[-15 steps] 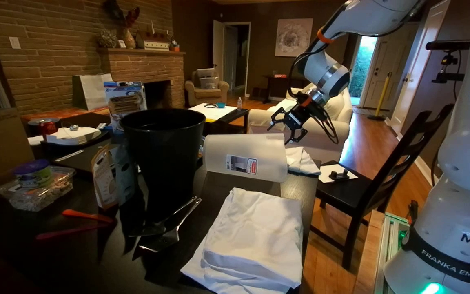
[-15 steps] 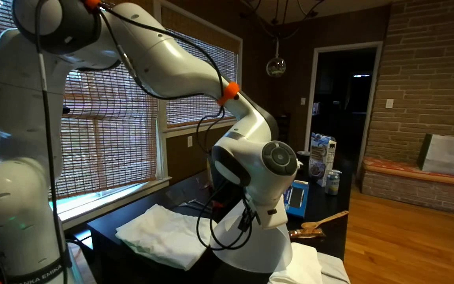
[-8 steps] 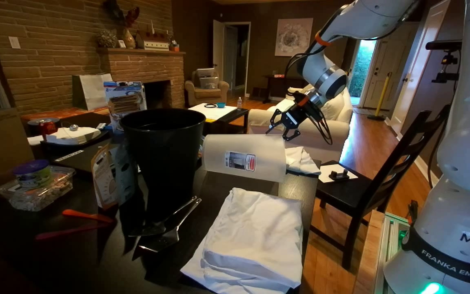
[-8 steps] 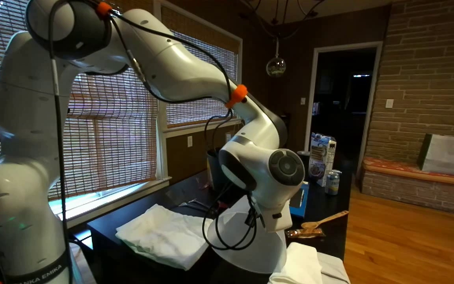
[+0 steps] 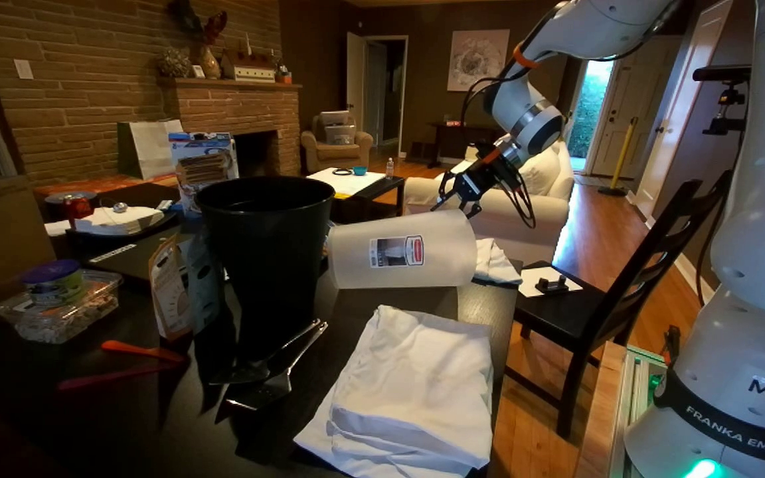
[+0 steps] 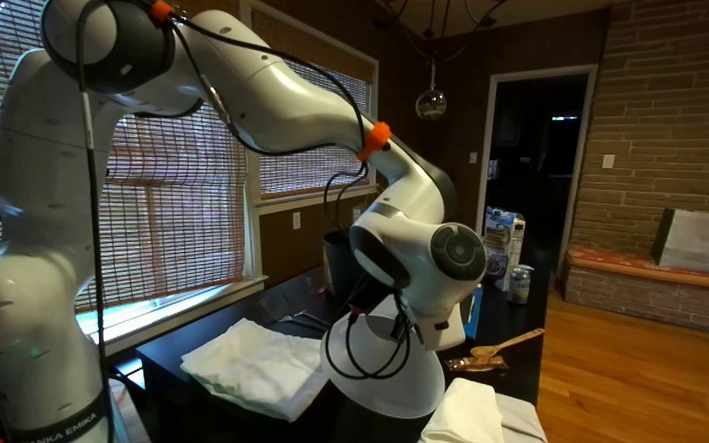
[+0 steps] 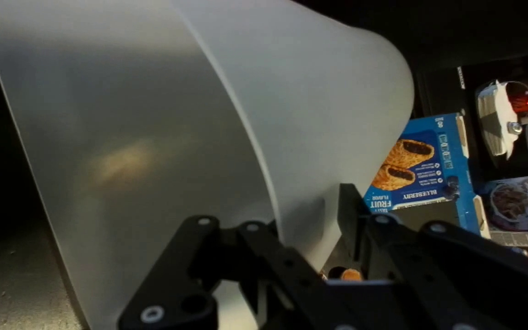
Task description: Put the container upright
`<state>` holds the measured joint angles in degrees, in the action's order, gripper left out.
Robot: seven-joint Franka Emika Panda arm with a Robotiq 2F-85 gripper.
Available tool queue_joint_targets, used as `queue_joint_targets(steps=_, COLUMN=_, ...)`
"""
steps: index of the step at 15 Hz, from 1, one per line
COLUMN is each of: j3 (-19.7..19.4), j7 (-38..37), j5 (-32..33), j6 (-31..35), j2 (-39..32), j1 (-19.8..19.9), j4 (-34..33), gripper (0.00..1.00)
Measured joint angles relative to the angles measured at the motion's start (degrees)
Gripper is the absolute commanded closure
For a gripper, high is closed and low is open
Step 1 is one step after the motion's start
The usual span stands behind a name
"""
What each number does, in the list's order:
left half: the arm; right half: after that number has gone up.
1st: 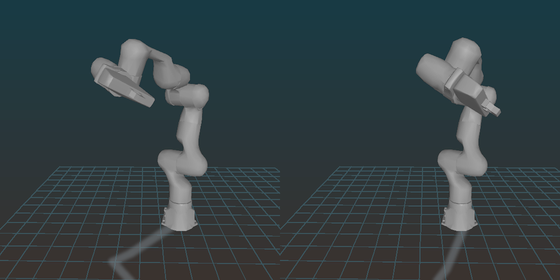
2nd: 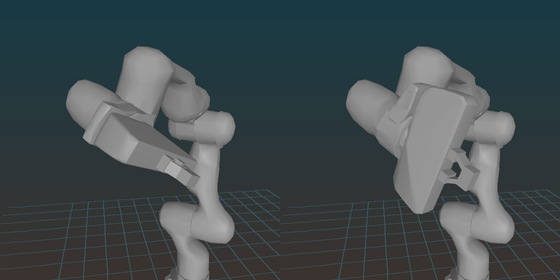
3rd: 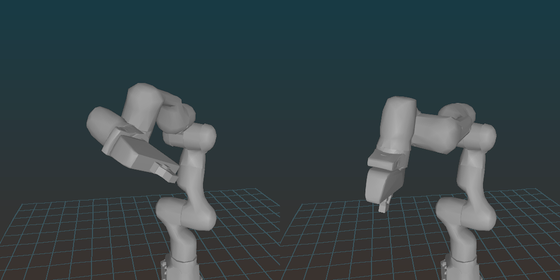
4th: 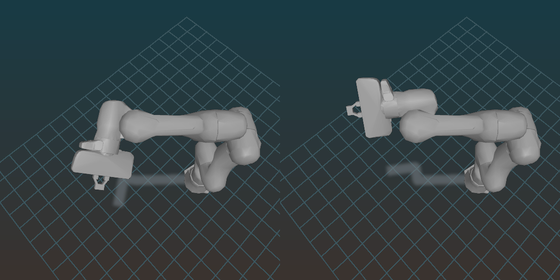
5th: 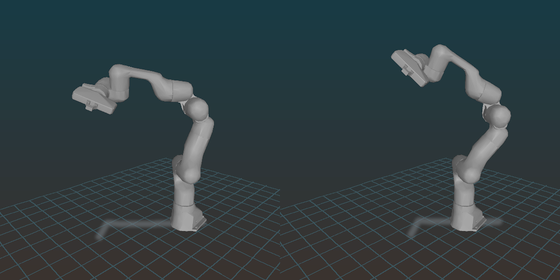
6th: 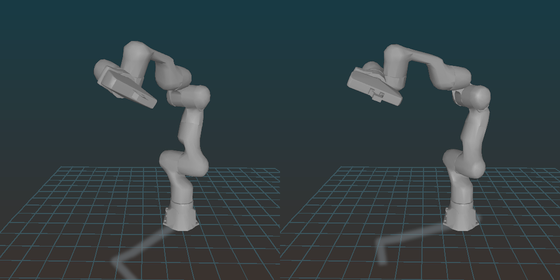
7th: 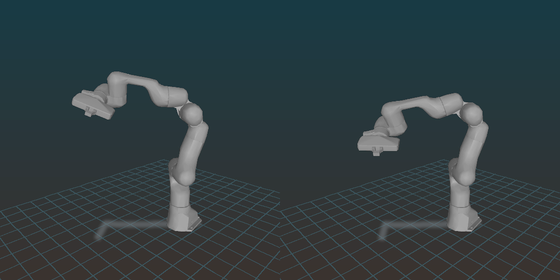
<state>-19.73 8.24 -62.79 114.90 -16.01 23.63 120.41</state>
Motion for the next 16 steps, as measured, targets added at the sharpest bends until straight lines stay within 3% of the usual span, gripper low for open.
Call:
queue_joint_targets(steps=5, j3=0.1, j7=0.0, j5=4.5, j6=1.6, j2=1.7, j1=-1.9, j4=-1.4, gripper=0.96)
queue_joint_targets(steps=16, j3=4.2, j7=-3.2, j5=31.2, j6=12.9, j2=11.9, j1=-9.2, j4=-1.7, gripper=0.96)
